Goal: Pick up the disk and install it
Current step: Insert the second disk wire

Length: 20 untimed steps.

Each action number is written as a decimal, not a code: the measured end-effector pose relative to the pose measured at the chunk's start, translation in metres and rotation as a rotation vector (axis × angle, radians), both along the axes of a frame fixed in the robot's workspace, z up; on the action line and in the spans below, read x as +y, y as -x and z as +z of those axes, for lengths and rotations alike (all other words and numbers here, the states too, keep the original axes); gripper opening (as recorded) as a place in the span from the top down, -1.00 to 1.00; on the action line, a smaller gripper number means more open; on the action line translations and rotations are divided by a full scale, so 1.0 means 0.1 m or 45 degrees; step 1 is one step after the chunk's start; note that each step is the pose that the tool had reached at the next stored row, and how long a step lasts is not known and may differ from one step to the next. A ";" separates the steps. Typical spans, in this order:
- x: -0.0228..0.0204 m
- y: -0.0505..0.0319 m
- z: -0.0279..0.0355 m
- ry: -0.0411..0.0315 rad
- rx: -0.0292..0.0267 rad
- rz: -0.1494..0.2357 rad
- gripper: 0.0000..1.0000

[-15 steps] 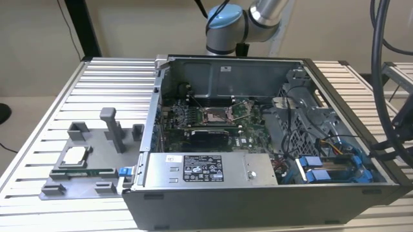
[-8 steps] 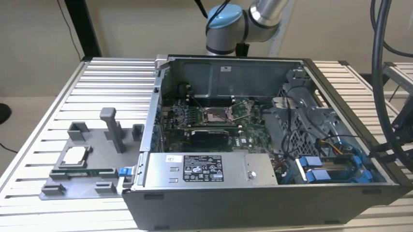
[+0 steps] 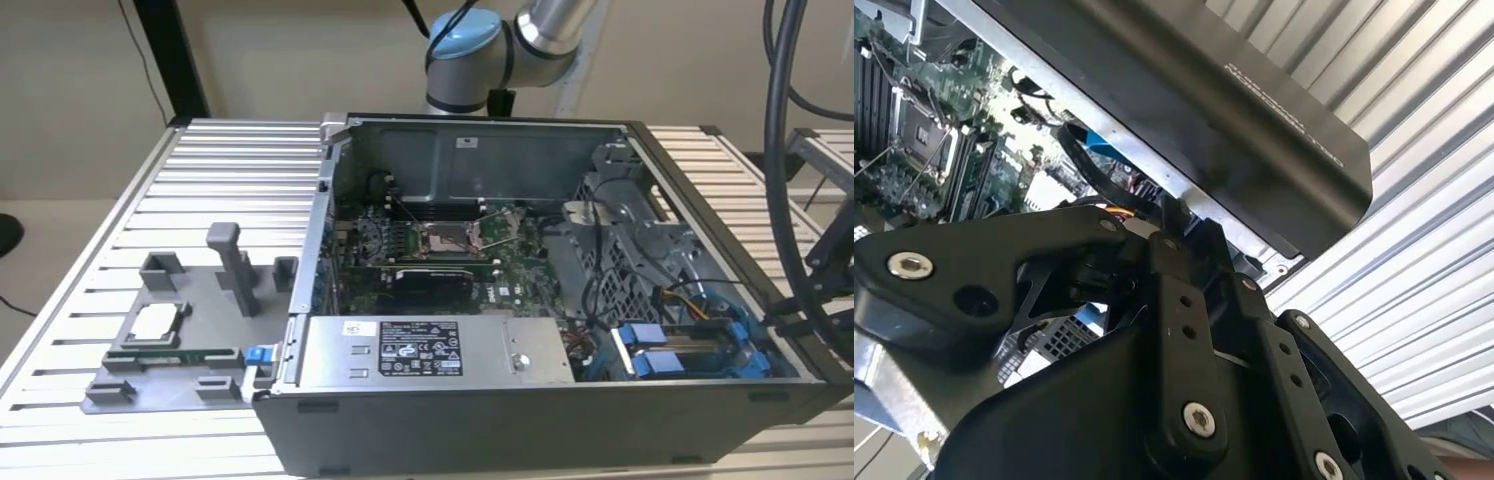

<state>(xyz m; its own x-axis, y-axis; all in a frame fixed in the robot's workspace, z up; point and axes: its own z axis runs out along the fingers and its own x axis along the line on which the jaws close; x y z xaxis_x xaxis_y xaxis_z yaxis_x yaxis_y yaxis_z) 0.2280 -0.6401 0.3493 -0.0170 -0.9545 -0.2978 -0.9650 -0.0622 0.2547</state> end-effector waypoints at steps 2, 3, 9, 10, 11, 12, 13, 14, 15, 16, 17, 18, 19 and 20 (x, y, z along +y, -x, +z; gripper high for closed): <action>0.000 0.001 -0.004 -0.0019 0.0000 0.003 -1.00; 0.000 0.001 -0.004 -0.0023 0.0000 0.003 -1.00; 0.000 0.001 -0.004 -0.0023 0.0000 0.003 1.00; 0.000 0.001 -0.004 -0.0024 0.0000 0.003 1.00; 0.000 0.001 -0.004 -0.0024 0.0000 0.003 1.00; 0.000 0.001 -0.004 -0.0025 0.0000 0.003 1.00; -0.001 0.003 -0.005 -0.0026 -0.0001 0.003 1.00; -0.001 0.011 -0.005 -0.0026 0.0001 0.003 1.00; -0.001 0.025 -0.006 -0.0028 0.0001 0.003 1.00; -0.001 0.048 -0.006 -0.0030 0.0000 0.003 1.00; -0.001 0.083 -0.001 -0.0026 -0.0004 0.003 1.00; 0.000 0.123 0.003 -0.0027 -0.0012 0.003 1.00; 0.000 0.164 0.006 -0.0030 -0.0020 0.003 1.00; 0.000 0.211 0.010 -0.0030 -0.0030 0.003 1.00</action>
